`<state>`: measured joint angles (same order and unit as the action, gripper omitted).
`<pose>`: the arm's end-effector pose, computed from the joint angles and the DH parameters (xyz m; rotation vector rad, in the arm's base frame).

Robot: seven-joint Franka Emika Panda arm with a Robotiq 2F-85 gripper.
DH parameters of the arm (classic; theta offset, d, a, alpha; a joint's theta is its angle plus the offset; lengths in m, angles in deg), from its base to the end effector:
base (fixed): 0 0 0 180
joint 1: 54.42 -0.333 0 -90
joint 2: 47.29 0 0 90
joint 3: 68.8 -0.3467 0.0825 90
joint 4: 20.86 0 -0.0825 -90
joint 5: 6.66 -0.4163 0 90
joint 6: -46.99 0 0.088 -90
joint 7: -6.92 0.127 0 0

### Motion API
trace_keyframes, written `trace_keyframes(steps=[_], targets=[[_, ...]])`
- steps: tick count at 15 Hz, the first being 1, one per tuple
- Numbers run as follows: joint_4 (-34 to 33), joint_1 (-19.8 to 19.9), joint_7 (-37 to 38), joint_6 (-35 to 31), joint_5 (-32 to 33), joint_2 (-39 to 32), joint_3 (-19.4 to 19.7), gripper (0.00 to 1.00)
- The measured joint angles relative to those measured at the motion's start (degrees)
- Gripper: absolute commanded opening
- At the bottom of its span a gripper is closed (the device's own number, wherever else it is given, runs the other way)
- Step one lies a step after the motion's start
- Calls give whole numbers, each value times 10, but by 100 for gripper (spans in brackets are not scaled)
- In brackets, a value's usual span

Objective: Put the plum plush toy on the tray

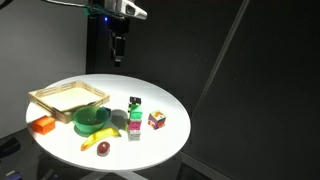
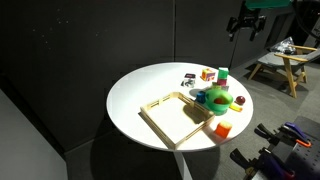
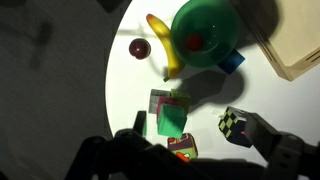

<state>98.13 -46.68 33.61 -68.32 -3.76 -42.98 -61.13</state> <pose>0.5371 -0.1532 0.4597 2.9115 -1.0844 0.0216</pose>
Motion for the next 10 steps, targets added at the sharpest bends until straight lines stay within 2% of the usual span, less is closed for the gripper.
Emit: trace_keyframes(steps=[10], targets=[[31,29,-46,-3,0,0,28,100]])
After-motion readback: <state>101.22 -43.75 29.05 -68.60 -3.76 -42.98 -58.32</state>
